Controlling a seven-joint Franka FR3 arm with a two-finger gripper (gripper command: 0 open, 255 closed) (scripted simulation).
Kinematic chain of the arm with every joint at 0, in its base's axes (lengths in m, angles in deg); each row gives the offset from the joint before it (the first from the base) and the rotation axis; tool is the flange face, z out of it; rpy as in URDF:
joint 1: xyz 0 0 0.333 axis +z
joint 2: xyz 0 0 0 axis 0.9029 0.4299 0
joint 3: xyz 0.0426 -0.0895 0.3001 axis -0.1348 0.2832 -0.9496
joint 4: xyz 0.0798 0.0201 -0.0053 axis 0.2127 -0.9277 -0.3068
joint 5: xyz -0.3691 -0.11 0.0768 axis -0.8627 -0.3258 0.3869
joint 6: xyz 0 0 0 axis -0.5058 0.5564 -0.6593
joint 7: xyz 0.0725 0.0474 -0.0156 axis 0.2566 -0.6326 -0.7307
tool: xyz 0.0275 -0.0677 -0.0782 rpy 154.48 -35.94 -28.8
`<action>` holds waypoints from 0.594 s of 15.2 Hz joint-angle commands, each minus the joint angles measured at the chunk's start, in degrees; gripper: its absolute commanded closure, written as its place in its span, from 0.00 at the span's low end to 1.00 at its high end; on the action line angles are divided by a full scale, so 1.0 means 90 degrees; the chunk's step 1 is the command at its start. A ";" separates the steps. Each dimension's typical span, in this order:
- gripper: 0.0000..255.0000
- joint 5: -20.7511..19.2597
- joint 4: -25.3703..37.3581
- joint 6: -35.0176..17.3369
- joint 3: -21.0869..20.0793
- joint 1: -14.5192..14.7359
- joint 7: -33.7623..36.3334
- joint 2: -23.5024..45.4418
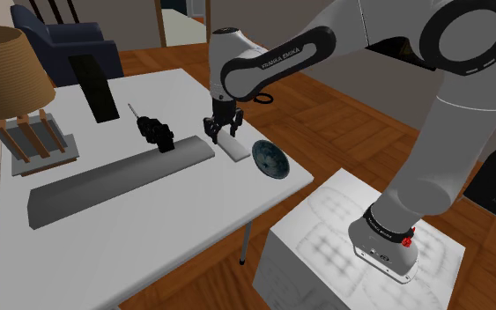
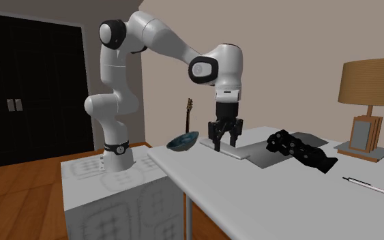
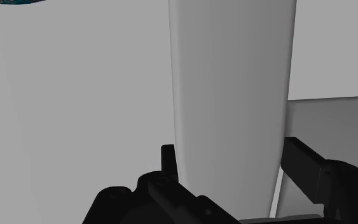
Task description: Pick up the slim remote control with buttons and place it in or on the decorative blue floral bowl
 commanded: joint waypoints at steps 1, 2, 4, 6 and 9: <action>1.00 0.0039 0.0069 0.0151 -0.0007 -0.0011 -0.0031 -0.0087; 1.00 0.0056 0.0110 0.0228 -0.0011 -0.0015 -0.0042 -0.0125; 1.00 0.0089 0.0197 0.0383 -0.0018 -0.0021 -0.0065 -0.0198; 1.00 0.0119 0.0289 0.0540 -0.0023 -0.0027 -0.0086 -0.0266; 1.00 0.0160 0.0438 0.0776 -0.0030 -0.0034 -0.0114 -0.0359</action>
